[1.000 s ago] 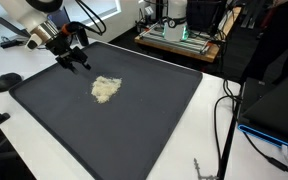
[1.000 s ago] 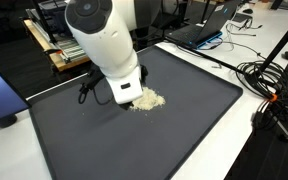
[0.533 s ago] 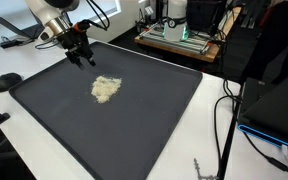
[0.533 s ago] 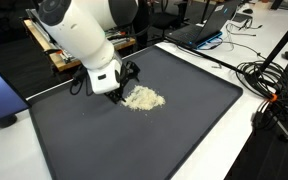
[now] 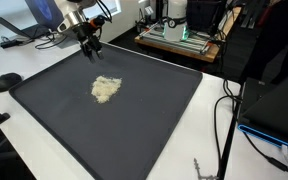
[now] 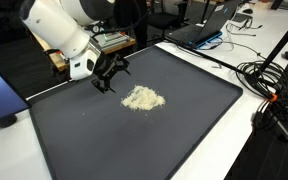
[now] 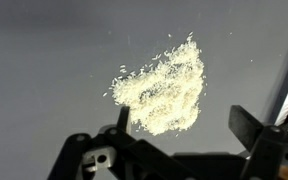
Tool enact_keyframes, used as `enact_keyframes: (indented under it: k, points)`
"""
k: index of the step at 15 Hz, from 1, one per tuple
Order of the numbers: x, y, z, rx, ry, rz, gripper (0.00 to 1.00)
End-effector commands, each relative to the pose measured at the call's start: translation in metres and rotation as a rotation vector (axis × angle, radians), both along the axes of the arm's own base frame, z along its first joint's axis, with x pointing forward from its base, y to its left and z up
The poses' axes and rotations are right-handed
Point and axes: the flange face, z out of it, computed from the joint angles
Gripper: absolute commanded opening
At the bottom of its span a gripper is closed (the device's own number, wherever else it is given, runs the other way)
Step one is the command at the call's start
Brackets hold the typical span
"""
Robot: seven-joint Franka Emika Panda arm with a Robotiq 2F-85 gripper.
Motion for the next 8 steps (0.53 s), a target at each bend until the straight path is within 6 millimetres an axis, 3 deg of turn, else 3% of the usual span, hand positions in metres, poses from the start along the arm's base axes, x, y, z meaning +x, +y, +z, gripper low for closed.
enact_keyframes:
  k: [1,4,8]
  points:
    - [-0.042,-0.001,0.011,-0.003,-0.086,-0.114,1.0]
    - [-0.059,-0.002,0.011,-0.001,-0.108,-0.137,1.0]
    - [-0.066,0.008,0.015,-0.013,-0.103,-0.113,1.0]
